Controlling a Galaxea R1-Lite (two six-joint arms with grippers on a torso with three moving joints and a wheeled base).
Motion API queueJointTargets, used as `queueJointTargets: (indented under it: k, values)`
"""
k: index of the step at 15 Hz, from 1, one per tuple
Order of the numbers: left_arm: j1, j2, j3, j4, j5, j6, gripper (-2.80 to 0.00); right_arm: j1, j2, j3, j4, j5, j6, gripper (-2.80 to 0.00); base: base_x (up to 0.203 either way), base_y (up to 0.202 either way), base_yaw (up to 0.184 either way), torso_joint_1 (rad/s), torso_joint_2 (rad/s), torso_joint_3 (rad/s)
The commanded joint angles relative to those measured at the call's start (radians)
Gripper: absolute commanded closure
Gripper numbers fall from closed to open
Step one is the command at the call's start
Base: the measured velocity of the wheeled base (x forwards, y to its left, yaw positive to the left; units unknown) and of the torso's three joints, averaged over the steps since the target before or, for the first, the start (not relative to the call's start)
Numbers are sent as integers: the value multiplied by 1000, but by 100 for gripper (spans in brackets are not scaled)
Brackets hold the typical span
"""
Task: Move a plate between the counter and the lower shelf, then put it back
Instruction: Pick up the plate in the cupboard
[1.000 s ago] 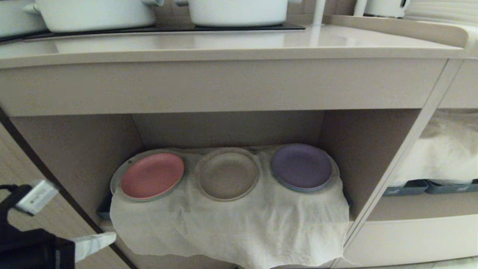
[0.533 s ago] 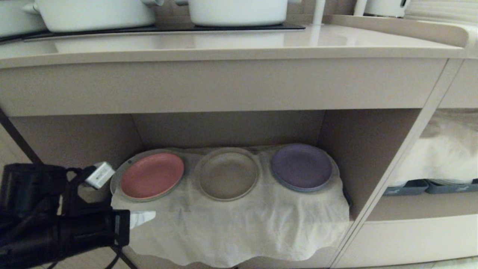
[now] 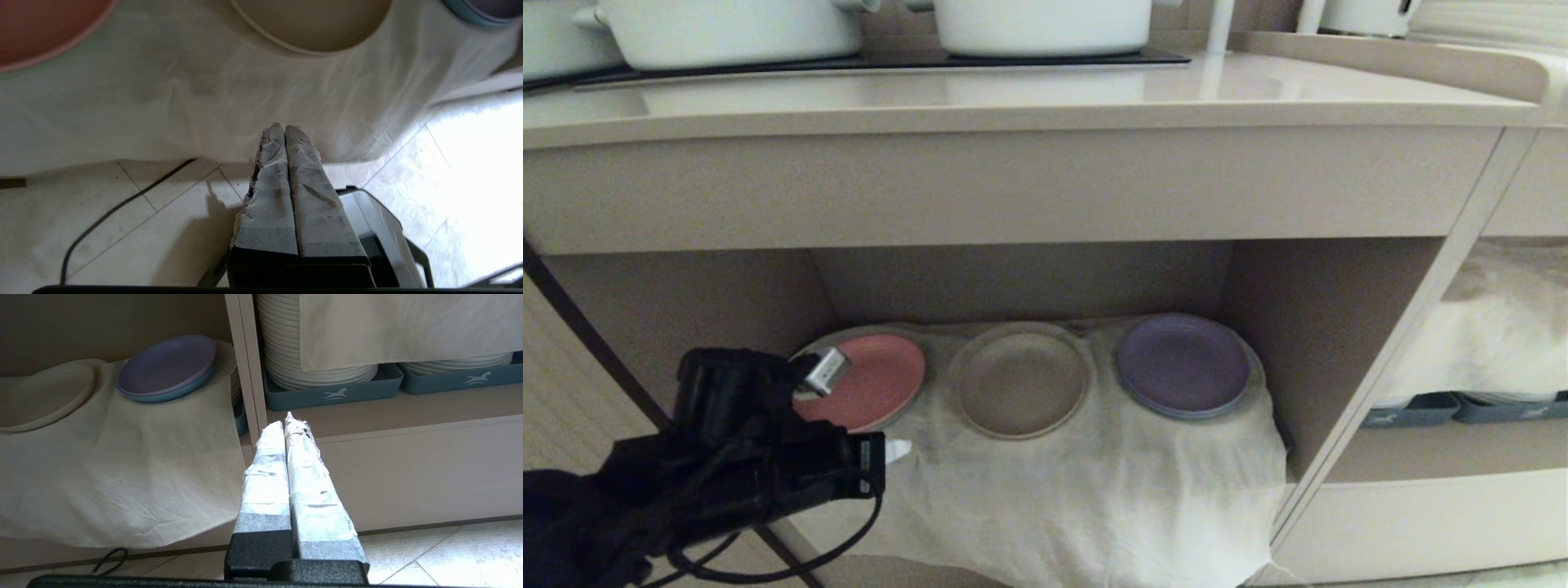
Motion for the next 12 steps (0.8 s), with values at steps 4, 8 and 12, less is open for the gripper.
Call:
queueJointTargets:
  k: [4,8,12]
  values:
    - [-76,93,-59,-5,88,-51,0,0,0,0,1,-1,1,0,0,0,0,0,0,0]
    - [-81,144,-109,8,159,-54,0,0,0,0,-1,-1,1,0,0,0,0,0,0,0]
    - [-109,214,-144,13,226,-90,0,0,0,0,-1,-1,1,0,0,0,0,0,0,0]
